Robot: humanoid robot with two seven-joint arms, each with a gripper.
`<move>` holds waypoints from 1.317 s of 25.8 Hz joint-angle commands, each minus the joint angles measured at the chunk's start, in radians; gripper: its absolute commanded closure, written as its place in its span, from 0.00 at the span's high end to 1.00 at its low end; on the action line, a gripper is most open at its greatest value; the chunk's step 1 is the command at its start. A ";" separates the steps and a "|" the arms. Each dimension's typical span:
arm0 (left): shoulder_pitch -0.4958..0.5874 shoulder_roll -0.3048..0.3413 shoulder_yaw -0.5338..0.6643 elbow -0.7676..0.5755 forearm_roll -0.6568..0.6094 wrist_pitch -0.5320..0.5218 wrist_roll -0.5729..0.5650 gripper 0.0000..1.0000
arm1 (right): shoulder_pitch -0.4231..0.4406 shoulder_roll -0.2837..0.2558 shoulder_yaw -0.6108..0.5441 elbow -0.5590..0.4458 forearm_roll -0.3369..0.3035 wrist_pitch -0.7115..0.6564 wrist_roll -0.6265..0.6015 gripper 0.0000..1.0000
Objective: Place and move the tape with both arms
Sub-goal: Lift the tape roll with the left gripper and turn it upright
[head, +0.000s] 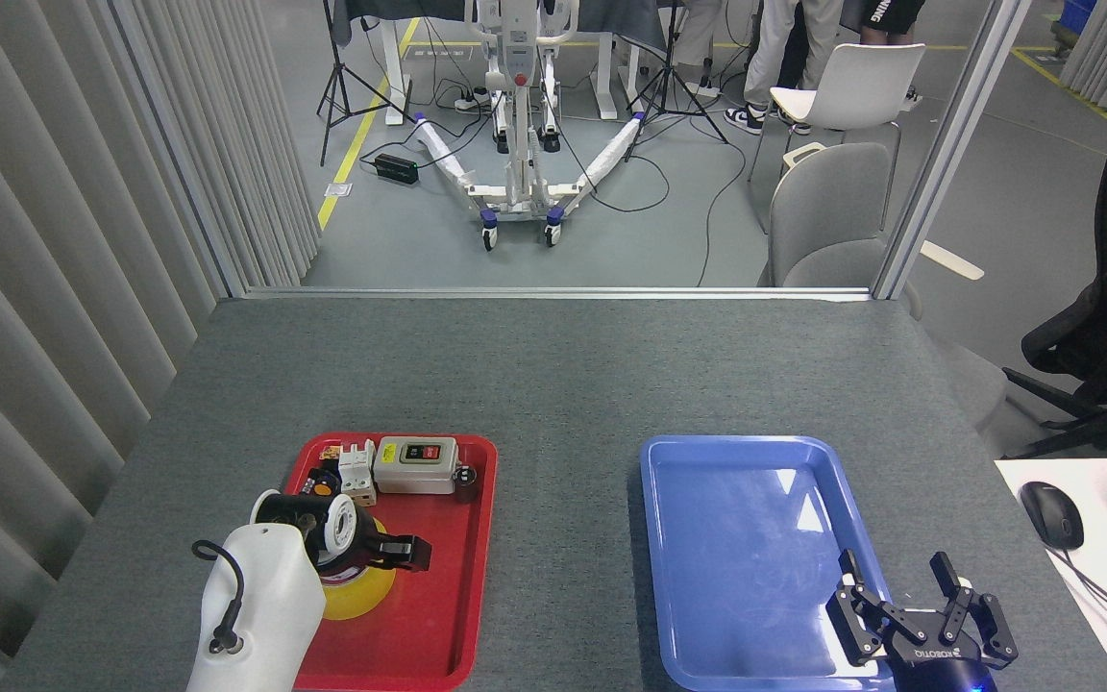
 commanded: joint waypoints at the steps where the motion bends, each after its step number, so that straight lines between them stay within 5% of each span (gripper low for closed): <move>1: 0.000 0.000 0.000 -0.001 0.000 -0.002 0.002 0.80 | -0.001 0.003 0.000 0.004 0.000 0.000 -0.001 1.00; 4: 0.002 0.000 0.000 -0.006 0.000 -0.016 0.002 0.75 | -0.001 0.002 0.000 0.002 0.001 0.000 -0.001 1.00; 6: 0.002 0.000 0.000 -0.007 0.000 -0.040 0.002 0.62 | -0.001 0.002 0.000 0.000 0.000 0.000 -0.001 1.00; 22: 0.002 0.014 0.002 -0.012 0.002 -0.111 -0.001 0.26 | -0.004 0.002 0.001 0.007 0.000 0.001 -0.001 1.00; 34: 0.006 0.016 0.023 -0.058 0.081 -0.174 -0.029 0.17 | -0.004 -0.001 0.005 0.010 0.001 0.000 -0.001 1.00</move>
